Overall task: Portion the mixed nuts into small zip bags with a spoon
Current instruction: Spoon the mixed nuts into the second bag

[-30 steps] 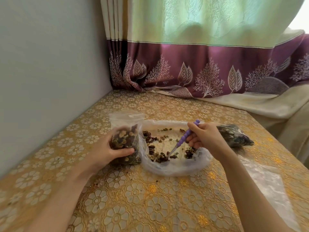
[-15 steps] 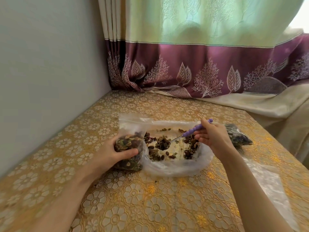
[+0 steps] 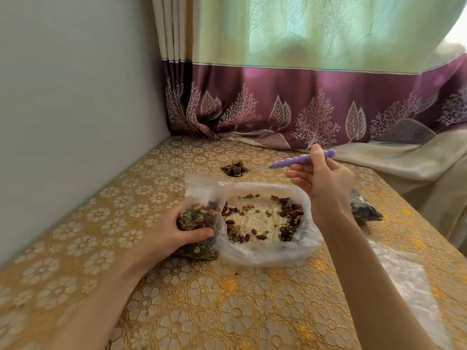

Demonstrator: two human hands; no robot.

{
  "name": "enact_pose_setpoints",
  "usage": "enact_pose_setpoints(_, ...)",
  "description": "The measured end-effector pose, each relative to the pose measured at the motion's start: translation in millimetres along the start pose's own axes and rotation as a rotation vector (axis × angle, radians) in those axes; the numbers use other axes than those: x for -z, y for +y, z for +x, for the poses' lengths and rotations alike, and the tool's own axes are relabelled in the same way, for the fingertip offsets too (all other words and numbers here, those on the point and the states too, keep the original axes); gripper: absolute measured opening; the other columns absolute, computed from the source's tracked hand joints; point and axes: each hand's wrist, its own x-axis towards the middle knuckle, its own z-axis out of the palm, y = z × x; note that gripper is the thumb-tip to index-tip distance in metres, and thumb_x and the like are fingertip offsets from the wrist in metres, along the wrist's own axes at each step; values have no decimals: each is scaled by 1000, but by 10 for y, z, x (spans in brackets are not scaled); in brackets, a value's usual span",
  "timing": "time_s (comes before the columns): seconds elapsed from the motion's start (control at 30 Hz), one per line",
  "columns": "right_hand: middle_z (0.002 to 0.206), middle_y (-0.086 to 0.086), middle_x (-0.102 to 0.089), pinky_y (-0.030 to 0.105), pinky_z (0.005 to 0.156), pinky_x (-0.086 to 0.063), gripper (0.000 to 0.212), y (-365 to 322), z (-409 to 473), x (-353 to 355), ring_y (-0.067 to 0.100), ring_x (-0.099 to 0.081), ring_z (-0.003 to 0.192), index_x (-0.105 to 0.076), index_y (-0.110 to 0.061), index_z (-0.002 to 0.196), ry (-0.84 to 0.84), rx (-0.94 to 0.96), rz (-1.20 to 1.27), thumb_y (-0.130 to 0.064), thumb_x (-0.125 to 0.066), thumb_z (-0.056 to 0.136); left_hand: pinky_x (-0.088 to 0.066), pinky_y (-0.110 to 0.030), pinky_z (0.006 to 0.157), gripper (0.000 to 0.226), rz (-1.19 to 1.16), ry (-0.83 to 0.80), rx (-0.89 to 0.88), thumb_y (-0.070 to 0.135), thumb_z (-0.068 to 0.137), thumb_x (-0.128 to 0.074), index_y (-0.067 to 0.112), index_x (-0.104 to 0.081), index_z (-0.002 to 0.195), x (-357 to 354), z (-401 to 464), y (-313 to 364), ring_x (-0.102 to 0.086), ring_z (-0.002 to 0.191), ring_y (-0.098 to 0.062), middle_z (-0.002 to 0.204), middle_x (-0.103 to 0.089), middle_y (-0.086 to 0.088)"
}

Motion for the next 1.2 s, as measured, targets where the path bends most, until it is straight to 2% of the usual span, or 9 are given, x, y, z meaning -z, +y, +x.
enact_pose_setpoints(0.1, 62, 10, -69, 17, 46, -48, 35, -28, -84, -94, 14, -62, 50, -64, 0, 77, -74, 37, 1, -23, -48, 98, -48, -14, 64, 63, 22, -9, -16, 54, 38, -80, 53, -57, 96, -23, -7, 15, -65, 83, -2, 93, -67, 14)
enact_pose_setpoints(0.2, 66, 14, -71, 19, 46, -49, 33, -39, -144, -172, 16, -62, 51, -63, 0, 78, -160, 75, -35, -21, -47, 99, -49, -11, 58, 53, 34, -61, -33, 55, 42, -79, 59, -58, 91, -43, -13, 40, -64, 81, 6, 90, -66, 26)
enact_pose_setpoints(0.37, 71, 11, -73, 21, 49, -52, 32, -34, -180, -213, 18, -63, 54, -62, -1, 76, -322, 115, -80, -10, -42, 99, -48, -10, 63, 60, 3, -61, -21, 48, 48, -80, 43, -56, 102, -40, -17, 8, -64, 83, 6, 93, -67, 26)
enact_pose_setpoints(0.47, 73, 12, -73, 21, 50, -52, 28, -28, -176, -211, 18, -63, 54, -61, 1, 79, -351, 123, -105, -5, -41, 98, -48, -11, 65, 60, -19, -61, -28, 53, 42, -79, 45, -58, 98, -44, -24, 21, -64, 83, 5, 93, -68, 24)
enact_pose_setpoints(0.6, 71, 11, -73, 21, 50, -51, 30, -25, -140, -171, 18, -63, 54, -62, -4, 75, -290, 135, -58, -7, -42, 97, -48, -17, 71, 56, -27, -41, -53, 54, 41, -77, 58, -58, 94, -37, -35, 32, -63, 91, -2, 99, -67, 14)
enact_pose_setpoints(0.8, 66, 9, -71, 18, 46, -48, 35, 94, 3, 2, 13, -59, 49, -62, -7, 72, -60, 31, 24, -18, -43, 99, -47, -27, 76, 52, -100, 72, -58, 48, 38, -79, 54, -61, 86, 53, -19, 38, -58, 97, -10, 103, -62, 9)
enact_pose_setpoints(1.03, 58, 4, -70, 20, 47, -44, 37, 376, 129, 235, 12, -55, 47, -63, -3, 68, -71, -18, -532, -18, -45, 98, -49, -39, 85, 60, -71, 72, -50, 35, 48, -79, 60, -55, 98, 100, -40, 103, -56, 101, -20, 111, -56, 3)
enact_pose_setpoints(1.13, 58, 3, -70, 19, 48, -43, 41, 383, 141, 234, 10, -54, 45, -62, -9, 63, -87, 29, -619, -19, -44, 98, -48, -42, 90, 60, -80, 24, -35, 44, 45, -79, 59, -57, 100, 91, -69, 131, -55, 104, -22, 114, -56, 2)
enact_pose_setpoints(1.2, 54, 1, -69, 16, 45, -43, 41, 368, 158, 234, 8, -52, 42, -61, -9, 63, -94, 28, -627, -18, -43, 98, -48, -43, 90, 68, -123, -4, -43, 55, 39, -79, 46, -63, 104, 84, -88, 156, -54, 109, -22, 119, -56, 6)
